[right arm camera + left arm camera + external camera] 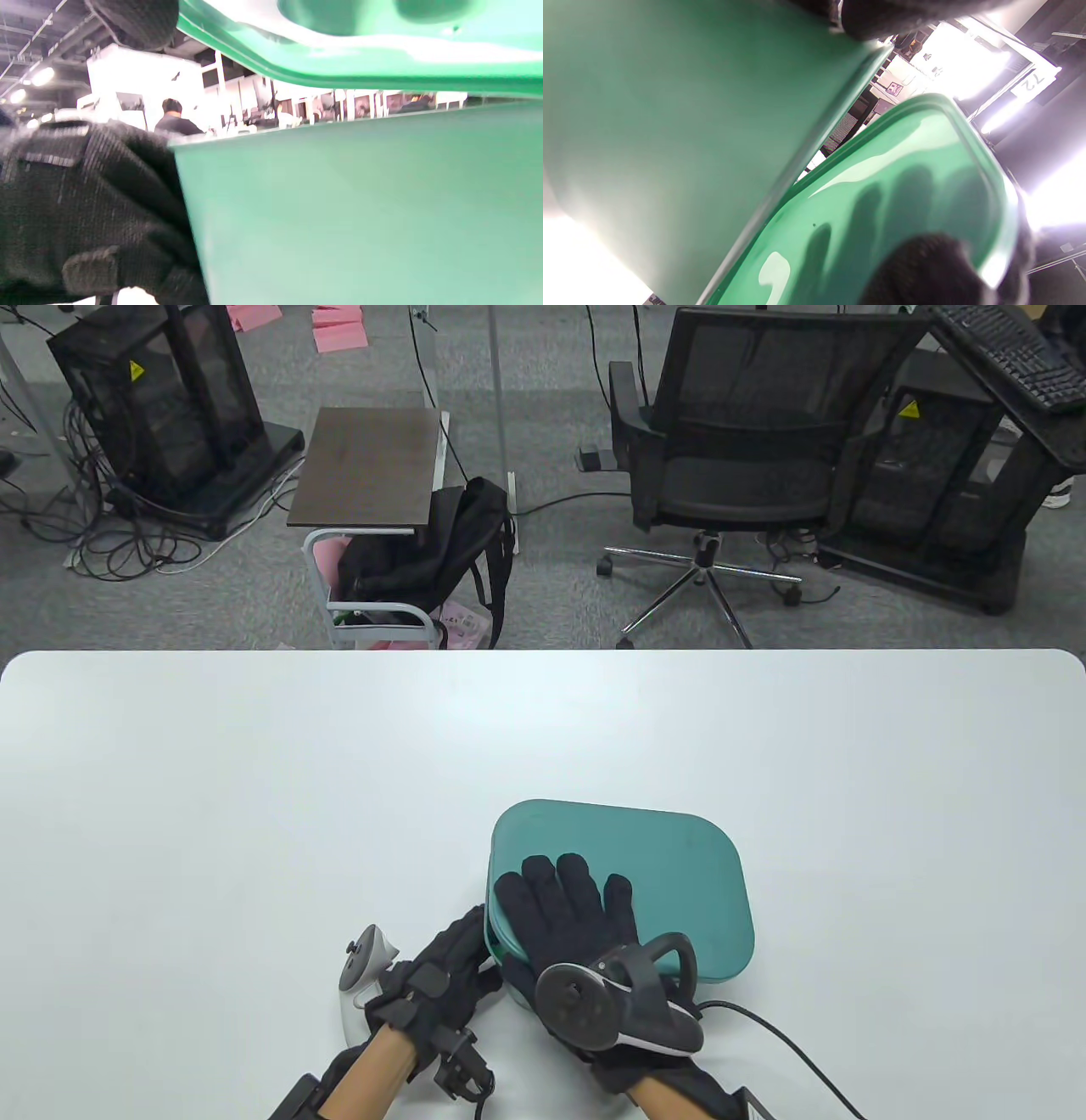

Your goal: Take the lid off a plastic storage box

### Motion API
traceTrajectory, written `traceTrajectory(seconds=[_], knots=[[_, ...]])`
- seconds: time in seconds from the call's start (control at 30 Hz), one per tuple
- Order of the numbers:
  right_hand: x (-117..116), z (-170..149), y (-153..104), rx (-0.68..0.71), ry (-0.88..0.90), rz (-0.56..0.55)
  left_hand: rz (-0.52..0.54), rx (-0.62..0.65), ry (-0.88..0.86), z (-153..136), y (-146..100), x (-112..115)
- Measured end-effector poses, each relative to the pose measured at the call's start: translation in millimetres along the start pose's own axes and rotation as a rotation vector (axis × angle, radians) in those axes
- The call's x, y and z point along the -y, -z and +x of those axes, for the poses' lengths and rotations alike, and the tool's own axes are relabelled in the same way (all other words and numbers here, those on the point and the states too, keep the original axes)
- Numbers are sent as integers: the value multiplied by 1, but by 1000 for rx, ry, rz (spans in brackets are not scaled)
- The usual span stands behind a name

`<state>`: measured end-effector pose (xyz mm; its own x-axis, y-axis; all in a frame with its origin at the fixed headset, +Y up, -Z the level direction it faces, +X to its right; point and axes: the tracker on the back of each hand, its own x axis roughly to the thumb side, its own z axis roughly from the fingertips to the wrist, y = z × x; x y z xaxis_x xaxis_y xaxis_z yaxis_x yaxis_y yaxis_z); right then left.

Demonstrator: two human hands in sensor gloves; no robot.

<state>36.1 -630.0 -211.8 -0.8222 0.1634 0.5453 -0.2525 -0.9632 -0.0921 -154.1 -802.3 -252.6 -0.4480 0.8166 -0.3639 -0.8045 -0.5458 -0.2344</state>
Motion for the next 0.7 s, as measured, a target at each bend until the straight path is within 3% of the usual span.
traceTrajectory(seconds=[0.37,0.7], knots=[[73,-22,-19,-67,-89,-342,15,-1,5,0,0,-1],[126,-74,-49,-163,-13,-555,15,-1,6,0,-1,0]])
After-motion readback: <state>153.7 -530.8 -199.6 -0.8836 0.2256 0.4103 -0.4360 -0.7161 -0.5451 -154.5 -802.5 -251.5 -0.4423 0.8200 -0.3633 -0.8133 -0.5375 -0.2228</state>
